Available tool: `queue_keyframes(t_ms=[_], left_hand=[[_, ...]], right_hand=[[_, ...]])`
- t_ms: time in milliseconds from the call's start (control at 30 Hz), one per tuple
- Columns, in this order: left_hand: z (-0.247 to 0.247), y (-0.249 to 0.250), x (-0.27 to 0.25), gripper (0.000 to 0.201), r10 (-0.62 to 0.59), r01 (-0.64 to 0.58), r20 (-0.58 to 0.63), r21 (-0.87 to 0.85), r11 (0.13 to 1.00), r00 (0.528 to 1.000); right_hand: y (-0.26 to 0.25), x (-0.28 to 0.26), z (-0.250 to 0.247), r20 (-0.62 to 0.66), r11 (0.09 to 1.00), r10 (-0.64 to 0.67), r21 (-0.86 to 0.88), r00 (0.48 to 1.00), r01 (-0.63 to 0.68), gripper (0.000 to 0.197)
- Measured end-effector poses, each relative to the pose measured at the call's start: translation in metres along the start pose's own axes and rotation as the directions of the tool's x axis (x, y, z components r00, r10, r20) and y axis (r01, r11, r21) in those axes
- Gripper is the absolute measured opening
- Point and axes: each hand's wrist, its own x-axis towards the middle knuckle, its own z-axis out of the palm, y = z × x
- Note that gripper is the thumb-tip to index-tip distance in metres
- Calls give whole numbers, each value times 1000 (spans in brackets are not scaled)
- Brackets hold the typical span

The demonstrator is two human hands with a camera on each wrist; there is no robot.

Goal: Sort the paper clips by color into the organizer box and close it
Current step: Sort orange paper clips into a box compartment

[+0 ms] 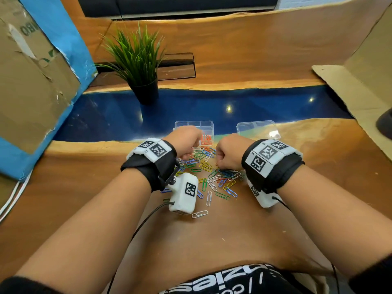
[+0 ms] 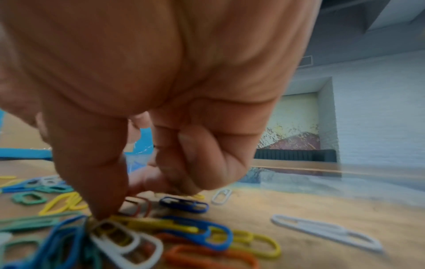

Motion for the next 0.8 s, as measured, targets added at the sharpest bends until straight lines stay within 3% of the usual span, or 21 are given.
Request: queue_keyframes(t_ms=[67,100,200,300,367,433,533,633,700,733,800], left_hand=[[6,1,0,23,58,-55,-22,98,994,998],[9,1,0,17,120,-106,-47,232,967,992],[18,1,0,20,276,-179,-69,607,774,959],[24,2,5,26,331,-193,-47,733,652,942],[26,3,8,26,323,-178,-37,774,608,946],[29,4,10,25,291,-153,-31,795,587,956],[29,7,11,19,258,-130,-35,794,594,966],[29,7,11,17,253,-130,-40,774,619,967],[28,7,9,16,277,-144,-59,741,656,959],[27,7,9,16,285,-152,-73,706,692,956],[23,6,7,15,268,-169,-90,576,799,959]], right_hand=[[2,-3,1,-6,1000,-11,20,1000,11,18],[4,-4,1,-21,999,-7,40,1000,8,15],[13,-11,-4,-64,976,43,217,997,-28,9],[25,-18,-11,-31,878,46,477,998,-26,13],[32,-24,-12,6,749,61,661,998,-49,15],[38,-28,-11,23,564,75,823,997,-61,18],[45,-31,-8,31,299,117,952,993,-65,22],[48,-32,-8,74,167,234,979,969,-115,18],[50,-32,-9,100,198,279,967,955,-159,19],[50,-32,-9,96,267,286,948,953,-176,22],[53,-35,-9,34,574,271,796,962,-190,31]])
